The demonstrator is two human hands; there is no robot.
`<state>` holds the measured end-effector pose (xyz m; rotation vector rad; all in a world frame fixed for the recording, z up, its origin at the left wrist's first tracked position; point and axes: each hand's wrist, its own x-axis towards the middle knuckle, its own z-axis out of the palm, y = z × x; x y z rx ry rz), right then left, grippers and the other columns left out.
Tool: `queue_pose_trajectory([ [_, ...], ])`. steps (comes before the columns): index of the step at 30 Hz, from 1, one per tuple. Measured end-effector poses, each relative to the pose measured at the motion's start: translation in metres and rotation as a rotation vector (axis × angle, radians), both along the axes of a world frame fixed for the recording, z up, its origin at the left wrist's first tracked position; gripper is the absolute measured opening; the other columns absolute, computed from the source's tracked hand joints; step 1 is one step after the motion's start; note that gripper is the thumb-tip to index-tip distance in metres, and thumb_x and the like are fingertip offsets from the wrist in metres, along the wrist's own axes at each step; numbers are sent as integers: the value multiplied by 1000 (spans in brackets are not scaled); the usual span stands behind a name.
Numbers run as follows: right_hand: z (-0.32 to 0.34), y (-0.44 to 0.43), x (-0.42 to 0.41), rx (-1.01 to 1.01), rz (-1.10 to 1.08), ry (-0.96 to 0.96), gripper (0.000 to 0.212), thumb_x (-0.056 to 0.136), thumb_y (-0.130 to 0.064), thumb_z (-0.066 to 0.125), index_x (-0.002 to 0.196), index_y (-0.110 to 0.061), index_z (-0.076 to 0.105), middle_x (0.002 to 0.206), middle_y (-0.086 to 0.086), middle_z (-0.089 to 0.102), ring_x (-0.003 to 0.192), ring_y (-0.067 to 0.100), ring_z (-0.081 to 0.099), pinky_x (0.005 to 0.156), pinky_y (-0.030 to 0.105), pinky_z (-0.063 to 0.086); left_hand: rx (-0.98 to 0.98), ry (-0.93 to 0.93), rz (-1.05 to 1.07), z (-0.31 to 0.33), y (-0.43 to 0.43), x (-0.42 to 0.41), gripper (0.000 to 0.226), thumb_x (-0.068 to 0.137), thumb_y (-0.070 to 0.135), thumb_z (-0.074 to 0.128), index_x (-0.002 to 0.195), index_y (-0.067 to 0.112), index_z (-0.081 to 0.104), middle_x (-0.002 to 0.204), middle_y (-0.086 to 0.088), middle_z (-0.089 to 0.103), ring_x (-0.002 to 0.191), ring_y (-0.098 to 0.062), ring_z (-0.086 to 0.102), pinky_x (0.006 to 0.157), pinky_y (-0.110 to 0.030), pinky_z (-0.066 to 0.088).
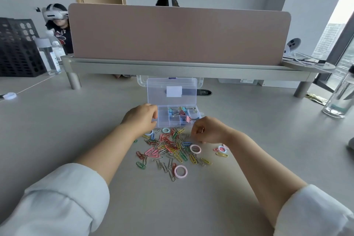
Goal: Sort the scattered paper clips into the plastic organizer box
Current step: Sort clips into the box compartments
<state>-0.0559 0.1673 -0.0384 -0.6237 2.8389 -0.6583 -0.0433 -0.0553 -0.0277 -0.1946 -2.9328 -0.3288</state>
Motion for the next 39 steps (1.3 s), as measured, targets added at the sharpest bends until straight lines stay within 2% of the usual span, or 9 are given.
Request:
queue_pose_trajectory([
  [3, 5, -3, 6, 24, -5, -91, 16, 78, -10, 56, 87, -7, 69, 75, 3, 65, 55, 7, 53, 61, 17, 45, 55, -55, 97, 0, -9, 8, 5, 80, 19, 61, 85, 19, 60, 102, -3, 64, 88, -22, 57, 76, -30, 44],
  [8, 9, -11, 11, 46, 5, -136, 25, 78, -5, 56, 98, -10, 70, 82, -2, 63, 72, 15, 59, 63, 17, 45, 68, -128, 191, -11, -11, 18, 19, 83, 29, 63, 97, 17, 68, 106, -4, 69, 99, -25, 61, 83, -32, 49],
  [14, 5, -16, 15, 47, 34, -80, 23, 78, -12, 64, 101, -12, 67, 88, -3, 59, 80, 14, 54, 62, 13, 40, 135, -177, 242, -16, -11, 20, 4, 82, 27, 65, 81, 28, 62, 86, -8, 63, 81, -26, 54, 74, -27, 44],
  [17, 3, -17, 15, 48, 27, -52, 28, 77, -14, 67, 104, -12, 65, 92, 2, 62, 82, 17, 55, 63, 17, 42, 164, -187, 245, -17, -12, 21, 13, 83, 19, 64, 93, 14, 69, 101, -5, 67, 100, -26, 60, 83, -30, 47],
  [25, 2, -16, 19, 98, 10, 8, 32, 78, -14, 66, 109, -10, 60, 108, 10, 64, 92, 25, 59, 80, 31, 52, 84, -293, 213, -16, -11, 23, 24, 93, 19, 50, 109, 5, 61, 123, -14, 57, 112, -31, 54, 91, -34, 43],
  [28, 1, -18, 20, 98, 7, 22, 27, 77, -11, 64, 104, -10, 63, 103, 9, 64, 95, 27, 61, 86, 36, 54, 51, -317, 195, -18, -13, 23, 26, 94, 19, 46, 109, 0, 55, 122, -17, 53, 111, -32, 52, 86, -32, 40],
  [31, 0, -18, 21, 18, -29, 56, 22, 75, -5, 61, 95, -9, 68, 88, 2, 61, 85, 22, 60, 79, 29, 52, 3, -339, 161, -17, -16, 22, 23, 93, 17, 46, 109, 4, 56, 123, -14, 53, 111, -30, 51, 89, -32, 40],
  [35, -1, -19, 21, -114, -66, 86, 15, 73, -3, 61, 86, -7, 69, 81, 1, 63, 73, 15, 57, 65, 20, 48, -120, -364, 84, -11, -17, 22, 13, 91, 13, 50, 94, 14, 63, 102, -13, 57, 93, -30, 53, 78, -29, 41],
  [39, -5, -22, 20, -227, -80, 116, 12, 73, -2, 62, 83, -7, 68, 77, 0, 62, 68, 12, 54, 58, 12, 41, -179, -408, 45, -8, -15, 25, 27, 91, 21, 48, 65, 15, 42, 84, -9, 43, 75, -22, 37, 55, -28, 28],
])
